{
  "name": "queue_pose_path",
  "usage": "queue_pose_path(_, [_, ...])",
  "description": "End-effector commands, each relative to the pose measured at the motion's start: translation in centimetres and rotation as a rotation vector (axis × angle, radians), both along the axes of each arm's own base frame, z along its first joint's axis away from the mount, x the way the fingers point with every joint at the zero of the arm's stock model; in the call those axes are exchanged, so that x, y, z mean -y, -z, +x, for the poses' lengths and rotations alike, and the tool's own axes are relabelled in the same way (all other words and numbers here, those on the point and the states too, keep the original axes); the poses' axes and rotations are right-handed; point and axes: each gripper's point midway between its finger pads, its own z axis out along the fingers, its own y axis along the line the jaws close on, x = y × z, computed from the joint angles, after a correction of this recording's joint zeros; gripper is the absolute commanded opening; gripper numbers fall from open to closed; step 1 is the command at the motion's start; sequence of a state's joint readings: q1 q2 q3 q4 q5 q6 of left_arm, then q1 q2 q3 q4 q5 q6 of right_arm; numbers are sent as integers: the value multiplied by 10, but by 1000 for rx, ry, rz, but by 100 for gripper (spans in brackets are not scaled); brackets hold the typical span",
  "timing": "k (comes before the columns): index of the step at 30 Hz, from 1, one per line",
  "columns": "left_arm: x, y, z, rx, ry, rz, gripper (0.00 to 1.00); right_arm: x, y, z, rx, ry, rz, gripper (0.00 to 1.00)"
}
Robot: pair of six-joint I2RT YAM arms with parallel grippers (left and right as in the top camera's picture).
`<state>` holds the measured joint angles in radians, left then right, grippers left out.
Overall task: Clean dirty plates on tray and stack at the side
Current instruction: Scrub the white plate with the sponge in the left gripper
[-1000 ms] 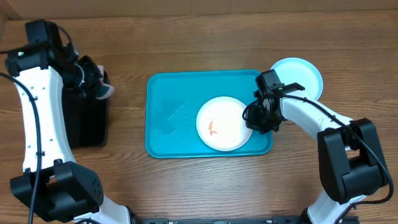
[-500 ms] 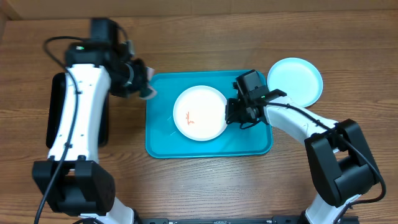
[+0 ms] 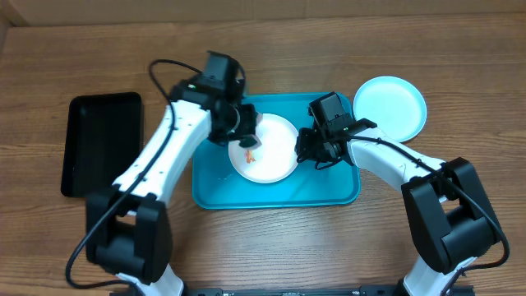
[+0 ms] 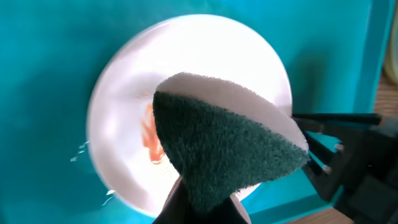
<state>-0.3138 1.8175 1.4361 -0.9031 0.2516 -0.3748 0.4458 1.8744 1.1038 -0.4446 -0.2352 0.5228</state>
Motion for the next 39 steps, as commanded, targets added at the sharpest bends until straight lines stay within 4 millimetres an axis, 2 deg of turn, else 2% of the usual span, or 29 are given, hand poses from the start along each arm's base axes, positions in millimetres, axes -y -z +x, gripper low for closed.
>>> queue_pose_path(1, [6, 21, 0, -47, -25, 0, 4, 6, 2, 4, 23, 11, -34, 24])
queue_pose_path(5, [8, 34, 1, -74, -29, 2, 4, 12, 3, 8, 48, 4, -75, 25])
queue_pose_path(13, [9, 46, -1, -105, -30, 10, 4, 12, 3, 10, 55, 7, -74, 20])
queue_pose_path(17, [9, 59, -4, -149, -54, 15, 4, 13, 13, 8, 36, 6, -83, 20])
queue_pose_path(20, [22, 64, -11, -197, -45, -41, 4, 13, 25, 6, 9, 15, -90, 12])
queue_pose_path(23, [29, 74, -15, -223, -29, -47, 4, 12, 26, 6, 7, 13, -84, 7])
queue_pose_path(31, [51, 100, -15, -216, 15, -29, 4, 12, 26, 7, 10, 17, -82, 4])
queue_pose_path(35, [32, 124, -12, -200, -3, 114, 4, 12, 26, 7, 10, 16, -83, 4])
queue_pose_path(39, [-7, 140, -13, -200, -40, 319, 4, 13, 27, 7, 7, 17, -88, 4])
